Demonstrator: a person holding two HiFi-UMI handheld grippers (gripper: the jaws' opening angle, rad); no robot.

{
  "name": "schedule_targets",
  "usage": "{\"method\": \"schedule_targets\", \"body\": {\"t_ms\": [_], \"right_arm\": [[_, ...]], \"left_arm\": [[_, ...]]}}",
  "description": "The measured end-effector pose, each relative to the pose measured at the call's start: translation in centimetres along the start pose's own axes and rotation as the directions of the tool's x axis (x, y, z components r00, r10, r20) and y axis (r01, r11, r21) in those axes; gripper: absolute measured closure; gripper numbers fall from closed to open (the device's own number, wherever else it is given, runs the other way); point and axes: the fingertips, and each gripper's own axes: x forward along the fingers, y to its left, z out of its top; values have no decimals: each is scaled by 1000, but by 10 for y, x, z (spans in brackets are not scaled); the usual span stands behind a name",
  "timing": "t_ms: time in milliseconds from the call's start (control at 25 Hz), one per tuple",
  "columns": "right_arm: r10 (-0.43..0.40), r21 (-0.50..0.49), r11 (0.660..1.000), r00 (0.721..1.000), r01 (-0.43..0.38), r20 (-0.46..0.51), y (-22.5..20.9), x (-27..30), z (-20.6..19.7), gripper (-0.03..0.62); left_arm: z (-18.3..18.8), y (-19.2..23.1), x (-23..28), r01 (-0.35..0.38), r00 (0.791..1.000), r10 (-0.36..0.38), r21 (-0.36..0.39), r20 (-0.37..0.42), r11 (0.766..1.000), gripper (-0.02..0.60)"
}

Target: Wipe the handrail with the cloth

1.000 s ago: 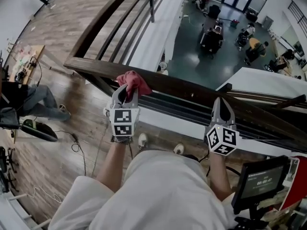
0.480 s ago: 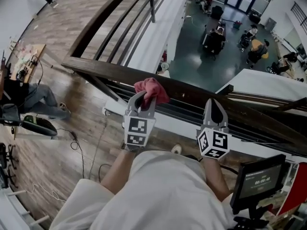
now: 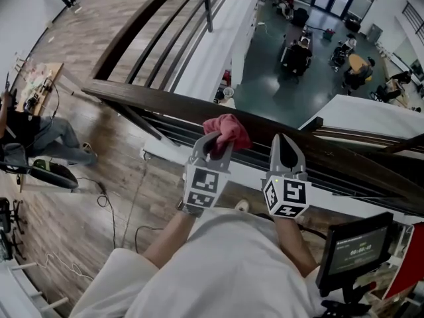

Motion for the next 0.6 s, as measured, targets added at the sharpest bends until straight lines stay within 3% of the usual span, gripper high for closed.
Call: {"method": "schedule_targets", "body": {"t_ms": [320,600], "right_arm": [[28,-2,1000,1000,-28,2,12,6,0,591],[27,-5,1000,1000,-27,-2,15,6,2,591]], "left_arm": [[8,-36,11,92,996,-92,24,4,995,508],[6,-71,20,200,980,-200,14,9,980,508]]}}
